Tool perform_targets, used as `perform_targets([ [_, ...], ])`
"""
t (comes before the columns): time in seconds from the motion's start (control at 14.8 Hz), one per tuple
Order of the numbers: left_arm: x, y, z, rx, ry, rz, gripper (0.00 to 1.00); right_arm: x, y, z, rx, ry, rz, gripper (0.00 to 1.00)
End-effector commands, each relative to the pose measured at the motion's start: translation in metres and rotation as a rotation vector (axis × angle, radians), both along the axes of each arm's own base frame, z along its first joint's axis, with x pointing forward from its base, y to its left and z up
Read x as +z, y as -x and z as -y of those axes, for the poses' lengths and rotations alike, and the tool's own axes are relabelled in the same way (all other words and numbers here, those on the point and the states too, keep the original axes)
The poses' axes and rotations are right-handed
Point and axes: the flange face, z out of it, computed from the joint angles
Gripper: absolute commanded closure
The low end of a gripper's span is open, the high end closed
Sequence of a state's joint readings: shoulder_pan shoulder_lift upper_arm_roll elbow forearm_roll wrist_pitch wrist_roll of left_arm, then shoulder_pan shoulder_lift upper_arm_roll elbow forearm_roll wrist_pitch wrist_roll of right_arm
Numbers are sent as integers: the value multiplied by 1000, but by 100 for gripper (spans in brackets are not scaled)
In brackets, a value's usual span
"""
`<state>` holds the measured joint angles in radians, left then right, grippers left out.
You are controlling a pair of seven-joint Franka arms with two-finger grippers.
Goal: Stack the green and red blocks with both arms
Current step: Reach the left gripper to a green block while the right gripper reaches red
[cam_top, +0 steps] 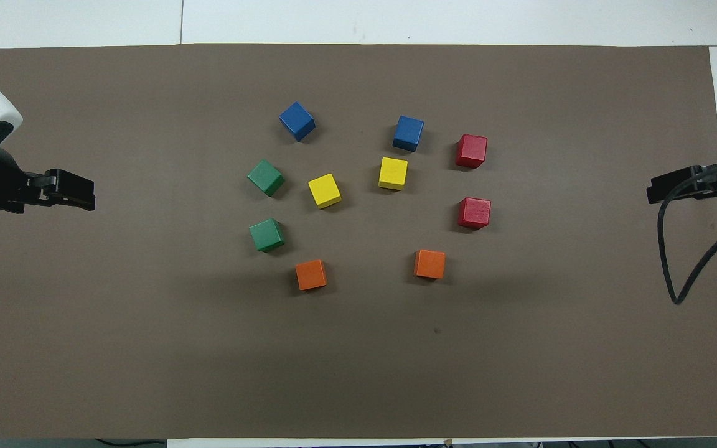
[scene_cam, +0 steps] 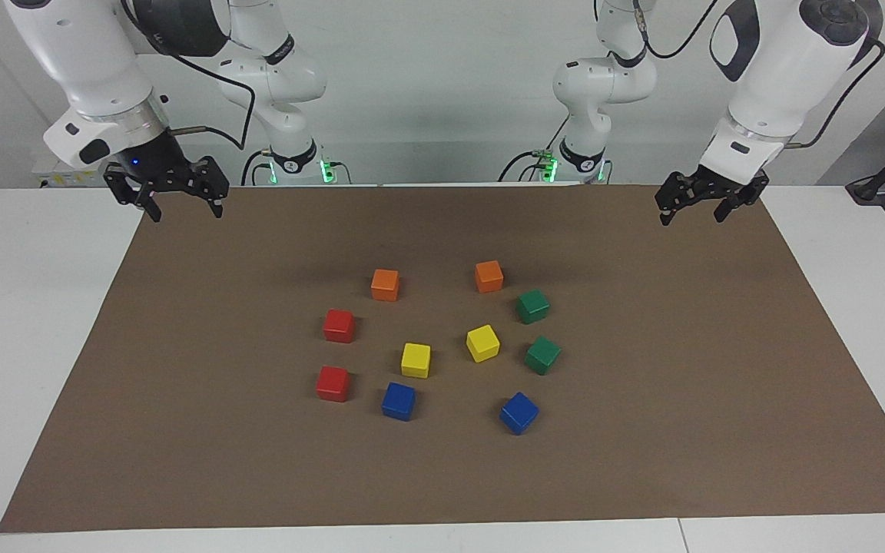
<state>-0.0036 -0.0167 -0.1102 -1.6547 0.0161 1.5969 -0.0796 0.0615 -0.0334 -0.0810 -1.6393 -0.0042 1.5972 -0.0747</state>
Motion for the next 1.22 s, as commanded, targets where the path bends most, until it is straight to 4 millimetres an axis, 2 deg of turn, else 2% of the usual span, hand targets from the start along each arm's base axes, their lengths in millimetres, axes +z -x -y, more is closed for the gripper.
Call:
perform_targets([
  [0.0,3,-2,-2,-10,7,-6,0,1,9,4,12,-7,-2,0],
  [0.27,3,-2,-1,-10,6,-9,0,2,12,5,14,-6,-4,0],
  [0.61,-2,-3,1,48,10,31,0,-2,12,-8,-19,6,-1,0],
  [0.68,-1,-5,11,74,15,80,0,-5,11,-22,-56,7,0,0],
  [0.74,-11,-10,16,73,20,100,0,-9,11,-39,-82,8,-3,0],
  [0.88,-45,-11,38,49,26,106,0,-30,9,-64,-130,7,10,0],
  [0.95,-66,-10,47,64,26,97,0,-52,8,-79,-154,4,25,0],
  [1.15,-124,-20,110,189,51,113,0,-113,-7,-123,-266,-10,30,0],
])
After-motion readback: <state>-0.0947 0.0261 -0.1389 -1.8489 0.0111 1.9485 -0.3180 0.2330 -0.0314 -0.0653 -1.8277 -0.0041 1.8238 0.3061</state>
